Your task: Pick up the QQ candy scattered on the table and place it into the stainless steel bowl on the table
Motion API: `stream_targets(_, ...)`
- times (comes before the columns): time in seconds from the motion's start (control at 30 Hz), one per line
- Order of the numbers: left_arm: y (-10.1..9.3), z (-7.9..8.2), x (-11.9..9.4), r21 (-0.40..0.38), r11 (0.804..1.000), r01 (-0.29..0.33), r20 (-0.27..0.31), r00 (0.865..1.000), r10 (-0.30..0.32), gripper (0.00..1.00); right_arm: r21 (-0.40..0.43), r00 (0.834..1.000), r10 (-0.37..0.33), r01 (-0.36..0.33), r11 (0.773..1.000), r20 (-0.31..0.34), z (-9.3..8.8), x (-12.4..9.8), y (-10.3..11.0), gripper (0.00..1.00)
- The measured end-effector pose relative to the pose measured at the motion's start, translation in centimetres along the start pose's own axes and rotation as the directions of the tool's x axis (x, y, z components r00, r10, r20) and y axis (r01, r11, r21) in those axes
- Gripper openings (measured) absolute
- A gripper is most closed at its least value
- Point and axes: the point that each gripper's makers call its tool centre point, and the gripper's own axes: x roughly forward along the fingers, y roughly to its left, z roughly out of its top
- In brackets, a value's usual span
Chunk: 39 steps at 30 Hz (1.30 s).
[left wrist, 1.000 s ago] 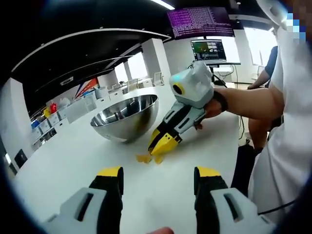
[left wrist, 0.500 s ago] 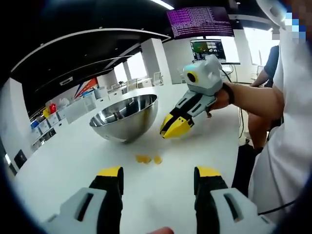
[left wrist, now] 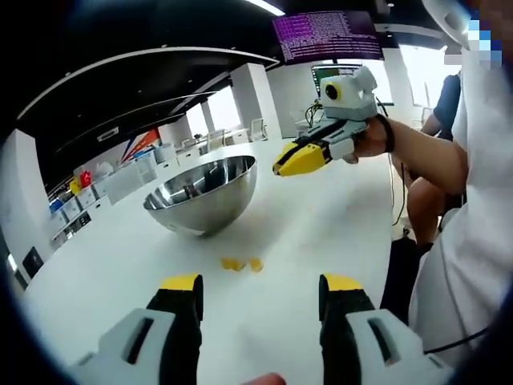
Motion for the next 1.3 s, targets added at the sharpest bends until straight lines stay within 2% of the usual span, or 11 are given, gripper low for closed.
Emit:
stream_targets(0.1, 0.0, 0.1, 0.0, -0.001, 1.000, -0.001, 0.003, 1.000, 0.001, 0.58, 0.005, 0.999, -0.037, 0.037, 0.999, 0.036, 1.1, -0.1, -1.3, 0.09)
stream_targets(0.2, 0.0, 0.1, -0.1, 0.000, 1.000, -0.001, 0.005, 1.000, 0.001, 0.58, 0.014, 0.993, -0.104, 0.103, 0.995, 0.048, 1.9, 0.1, -3.3, 0.09)
stream_targets(0.5, 0.1, 0.2, -0.1, 0.000, 1.000, -0.003, 0.008, 1.000, 0.003, 0.58, 0.009, 0.983, -0.177, 0.177, 0.984, 0.047, 2.8, 1.7, -6.3, 0.09)
stream_targets(0.67, 0.0, 0.0, -0.1, -0.006, 1.000, -0.002, 0.008, 1.000, 0.002, 0.58, 0.004, 0.984, -0.171, 0.171, 0.985, 0.058, 3.2, 3.2, -6.7, 0.09)
stream_targets(0.87, 0.2, -0.4, -0.2, -0.009, 1.000, -0.006, 0.002, 1.000, 0.006, 0.58, -0.019, 0.984, -0.175, 0.175, 0.984, 0.027, 2.8, 5.3, -7.4, 0.09)
stream_targets(1.1, 0.5, -0.6, -0.4, -0.016, 1.000, -0.013, 0.003, 1.000, 0.013, 0.58, -0.029, 0.985, -0.174, 0.174, 0.984, -0.003, 1.9, 6.3, -7.7, 0.09)
stream_targets(1.23, 0.5, -0.7, -0.4, -0.020, 1.000, -0.013, 0.002, 1.000, 0.013, 0.58, 0.034, 0.988, -0.156, 0.156, 0.987, -0.006, 1.7, 6.6, -7.7, 0.09)
stream_targets(1.3, 0.5, -0.7, -0.3, -0.020, 1.000, -0.012, 0.002, 1.000, 0.012, 0.58, 0.041, 0.988, -0.154, 0.154, 0.987, -0.009, 1.6, 6.7, -7.7, 0.09)
